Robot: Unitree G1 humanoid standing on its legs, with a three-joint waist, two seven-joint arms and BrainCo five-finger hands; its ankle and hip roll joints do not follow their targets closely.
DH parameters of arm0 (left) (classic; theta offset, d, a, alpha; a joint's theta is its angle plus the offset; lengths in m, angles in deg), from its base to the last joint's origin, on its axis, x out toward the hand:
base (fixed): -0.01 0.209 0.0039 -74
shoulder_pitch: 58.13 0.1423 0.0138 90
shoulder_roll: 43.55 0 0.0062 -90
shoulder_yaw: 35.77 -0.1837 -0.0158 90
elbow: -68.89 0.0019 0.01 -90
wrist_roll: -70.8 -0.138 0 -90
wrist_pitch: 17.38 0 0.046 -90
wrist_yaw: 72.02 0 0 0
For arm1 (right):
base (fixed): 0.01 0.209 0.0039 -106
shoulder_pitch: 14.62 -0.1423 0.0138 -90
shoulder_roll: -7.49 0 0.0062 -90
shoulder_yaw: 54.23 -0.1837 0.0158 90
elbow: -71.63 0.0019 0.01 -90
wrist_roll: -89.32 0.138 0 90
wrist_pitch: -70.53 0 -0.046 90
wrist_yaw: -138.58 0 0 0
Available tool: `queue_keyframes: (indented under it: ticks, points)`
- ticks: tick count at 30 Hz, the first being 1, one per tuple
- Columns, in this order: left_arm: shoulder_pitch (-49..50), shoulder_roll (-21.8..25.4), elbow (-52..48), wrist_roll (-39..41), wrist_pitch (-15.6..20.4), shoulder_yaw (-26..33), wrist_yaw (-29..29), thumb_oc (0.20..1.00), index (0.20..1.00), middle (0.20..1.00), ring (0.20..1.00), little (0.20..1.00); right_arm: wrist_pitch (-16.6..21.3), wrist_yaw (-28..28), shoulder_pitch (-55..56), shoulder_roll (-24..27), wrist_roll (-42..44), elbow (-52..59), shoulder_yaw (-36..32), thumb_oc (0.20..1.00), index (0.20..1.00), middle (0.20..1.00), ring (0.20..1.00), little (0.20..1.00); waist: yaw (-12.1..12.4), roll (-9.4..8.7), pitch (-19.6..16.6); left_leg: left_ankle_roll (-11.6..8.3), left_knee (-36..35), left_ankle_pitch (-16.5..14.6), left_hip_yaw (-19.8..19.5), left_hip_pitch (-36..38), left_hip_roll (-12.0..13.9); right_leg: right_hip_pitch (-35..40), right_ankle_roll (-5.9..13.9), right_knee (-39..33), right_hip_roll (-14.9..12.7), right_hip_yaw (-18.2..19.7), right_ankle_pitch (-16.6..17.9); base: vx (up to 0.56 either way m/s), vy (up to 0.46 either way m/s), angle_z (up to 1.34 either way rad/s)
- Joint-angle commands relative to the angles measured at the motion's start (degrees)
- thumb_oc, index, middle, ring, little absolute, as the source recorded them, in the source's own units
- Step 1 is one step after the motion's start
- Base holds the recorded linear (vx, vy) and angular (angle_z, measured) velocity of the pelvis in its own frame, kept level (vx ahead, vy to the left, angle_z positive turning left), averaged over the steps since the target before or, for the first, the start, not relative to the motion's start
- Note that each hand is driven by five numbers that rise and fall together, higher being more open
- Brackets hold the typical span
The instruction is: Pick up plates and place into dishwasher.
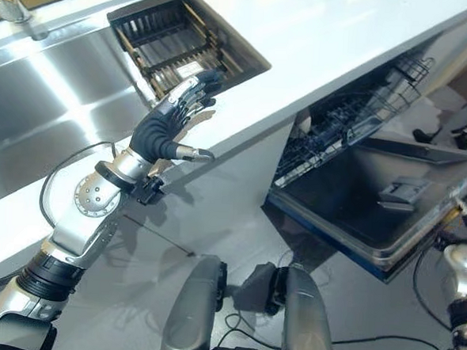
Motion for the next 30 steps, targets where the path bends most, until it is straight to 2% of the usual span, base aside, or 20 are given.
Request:
queue_keyframes:
  ticks: [1,4,11,12,15,18,20,22,27,30]
  points:
    - [5.35,-5.77,3.37,-2.15,-0.23,-5.84,0.31,1.000,1.000,1.000,1.000,1.000,4.37,4.93,-1.33,1.78,9.12,-4.99,-0.90,1.000,1.000,1.000,1.000,1.000,-1.25,1.59,0.11,3.72,0.23,-6.58,3.09,4.85,-1.36,6.00,-4.60,1.33,2.31,-0.53,-2.58,0.00,-0.013,-0.06]
    - [4.09,-6.24,3.01,-2.29,-1.15,-6.42,-0.10,1.000,1.000,1.000,1.000,1.000,3.83,11.49,-2.12,-1.33,17.23,-10.05,-0.20,1.000,1.000,1.000,1.000,1.000,-0.53,2.13,0.20,3.92,0.36,-6.71,2.83,4.96,-1.80,6.06,-4.83,1.68,2.08,-0.80,-2.84,-0.01,-0.012,-0.04]
    - [1.48,-7.25,2.86,-2.07,-3.23,-8.47,-1.76,1.000,1.000,1.000,1.000,1.000,-1.66,40.49,-7.62,-6.03,38.96,-19.28,5.06,1.000,1.000,1.000,1.000,1.000,1.95,3.78,0.47,3.68,1.71,-6.66,1.47,4.09,-3.29,5.17,-5.53,4.22,1.53,-1.47,-3.90,-0.01,-0.018,-0.02]
    - [1.55,-7.21,2.88,-1.92,-3.10,-8.64,-2.43,1.000,1.000,1.000,1.000,1.000,-3.19,47.59,-8.65,-6.59,43.17,-18.56,5.96,1.000,1.000,1.000,1.000,1.000,2.45,4.06,0.66,3.58,2.29,-7.01,1.23,4.07,-3.49,5.17,-5.55,4.85,1.39,-1.54,-4.35,-0.01,-0.037,0.02]
    - [1.95,-6.74,3.00,-1.18,-2.71,-8.13,-4.39,1.000,1.000,1.000,1.000,1.000,-4.97,61.11,-10.97,-8.54,49.72,-13.39,8.98,1.000,1.000,1.000,1.000,1.000,3.24,4.46,0.70,3.31,2.24,-6.67,0.80,3.75,-3.80,5.03,-5.72,5.09,1.11,-2.06,-4.50,0.00,-0.033,-0.02]
    - [2.98,-5.70,3.41,-0.30,-2.33,-6.93,-6.41,1.000,1.000,1.000,1.000,1.000,-5.14,70.15,-13.27,-9.60,54.25,-5.33,12.48,1.000,1.000,1.000,1.000,1.000,3.75,4.51,0.45,3.27,1.92,-6.30,0.53,3.60,-3.83,4.76,-5.62,5.23,0.61,-2.63,-4.45,0.00,-0.025,-0.19]
    - [2.94,-4.91,3.89,-0.08,-2.60,-6.25,-7.88,1.000,1.000,1.000,1.000,1.000,-5.14,73.73,-15.47,-9.25,56.24,-0.93,14.27,1.000,1.000,1.000,1.000,1.000,4.17,4.35,-0.02,3.07,1.95,-6.28,0.22,3.45,-3.90,4.67,-5.35,5.29,0.37,-2.87,-4.44,0.02,-0.046,-0.26]
    - [2.73,-3.63,3.36,0.73,-3.37,-6.02,-8.48,1.000,1.000,1.000,1.000,1.000,-5.34,74.12,-17.54,-8.28,58.61,3.25,15.49,1.000,1.000,1.000,1.000,1.000,4.61,4.11,-0.35,2.94,2.42,-6.41,0.03,3.24,-3.90,4.68,-5.15,5.46,0.03,-3.24,-4.41,0.03,-0.062,-0.16]
    - [2.03,-1.94,2.46,2.76,-5.61,-5.27,-11.16,1.000,1.000,1.000,1.000,1.000,-6.02,70.38,-24.46,-5.65,58.98,8.49,15.30,1.000,1.000,1.000,1.000,1.000,6.00,3.79,-1.33,2.64,4.12,-6.94,-0.66,2.68,-4.03,4.83,-4.91,6.18,-0.78,-4.24,-4.53,0.04,-0.053,-0.15]
    - [1.12,-1.21,2.72,3.43,-6.47,-5.76,-12.92,1.000,1.000,1.000,1.000,1.000,-5.96,67.32,-28.22,-4.24,58.06,7.51,15.25,1.000,1.000,1.000,1.000,1.000,6.88,3.68,-1.83,2.49,4.91,-7.16,-1.10,2.43,-4.17,5.23,-4.89,6.31,-1.12,-4.96,-4.57,0.04,-0.055,-0.11]
